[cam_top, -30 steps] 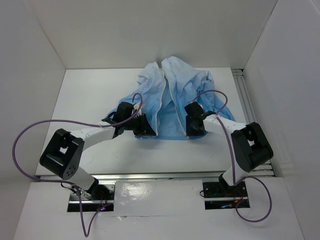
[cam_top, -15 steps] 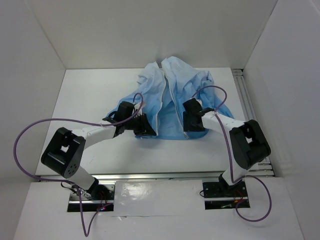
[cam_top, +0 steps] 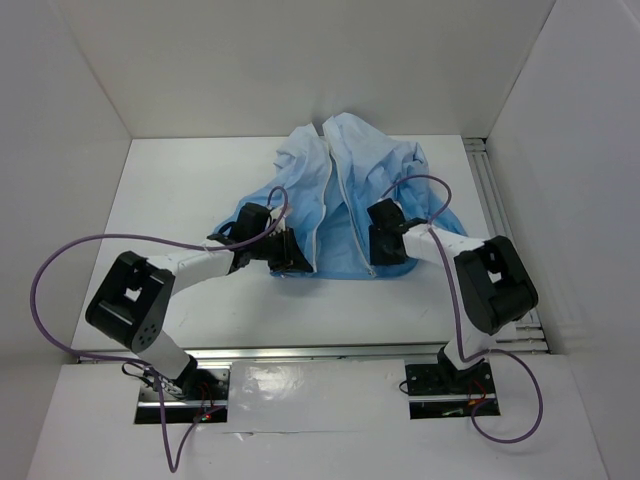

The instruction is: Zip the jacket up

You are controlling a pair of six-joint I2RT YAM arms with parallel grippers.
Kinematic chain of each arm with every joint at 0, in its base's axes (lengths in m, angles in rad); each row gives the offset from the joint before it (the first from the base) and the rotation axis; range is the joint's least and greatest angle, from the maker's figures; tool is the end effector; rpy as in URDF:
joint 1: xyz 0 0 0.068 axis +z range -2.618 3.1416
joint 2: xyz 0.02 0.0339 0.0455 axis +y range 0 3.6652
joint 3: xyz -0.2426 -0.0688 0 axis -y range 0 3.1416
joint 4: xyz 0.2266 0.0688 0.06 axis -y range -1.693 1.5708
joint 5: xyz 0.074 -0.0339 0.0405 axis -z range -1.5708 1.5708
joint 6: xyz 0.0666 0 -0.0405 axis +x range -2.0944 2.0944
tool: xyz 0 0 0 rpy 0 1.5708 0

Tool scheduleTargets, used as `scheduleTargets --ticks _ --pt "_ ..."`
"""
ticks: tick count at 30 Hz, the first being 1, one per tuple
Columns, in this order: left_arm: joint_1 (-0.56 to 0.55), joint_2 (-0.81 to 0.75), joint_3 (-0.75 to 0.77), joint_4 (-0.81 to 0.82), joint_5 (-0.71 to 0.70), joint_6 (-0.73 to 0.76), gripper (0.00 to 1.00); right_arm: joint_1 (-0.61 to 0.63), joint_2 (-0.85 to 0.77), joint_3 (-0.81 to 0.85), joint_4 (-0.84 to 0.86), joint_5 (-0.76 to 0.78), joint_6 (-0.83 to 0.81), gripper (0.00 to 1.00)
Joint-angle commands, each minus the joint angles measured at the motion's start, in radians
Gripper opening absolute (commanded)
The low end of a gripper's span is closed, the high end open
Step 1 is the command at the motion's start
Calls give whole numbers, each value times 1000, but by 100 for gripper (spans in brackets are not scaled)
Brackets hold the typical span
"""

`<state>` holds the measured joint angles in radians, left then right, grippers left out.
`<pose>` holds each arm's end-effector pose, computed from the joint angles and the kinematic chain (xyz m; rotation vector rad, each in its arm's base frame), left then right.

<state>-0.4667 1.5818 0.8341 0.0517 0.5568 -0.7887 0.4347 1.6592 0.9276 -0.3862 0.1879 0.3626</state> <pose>0.2787 -0.1798 0.1623 -0.0697 2.4774 -1.2429 0.2874 0.1197 0.1231 -0.0380 2.6534 0.0069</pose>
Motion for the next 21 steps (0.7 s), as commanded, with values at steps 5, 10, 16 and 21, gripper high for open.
scheduleTargets --ticks 5,10,16,21 --pt "7 6 46 14 18 11 0 -11 -56 -32 55 -59 -7 17" --pt "7 15 65 5 18 11 0 -11 -154 30 -23 -39 -7 0" --pt "7 26 77 5 18 11 0 -11 -262 103 -106 -83 -16 0" --pt "7 26 88 5 18 -1 0 7 -321 85 -85 -172 45 0"
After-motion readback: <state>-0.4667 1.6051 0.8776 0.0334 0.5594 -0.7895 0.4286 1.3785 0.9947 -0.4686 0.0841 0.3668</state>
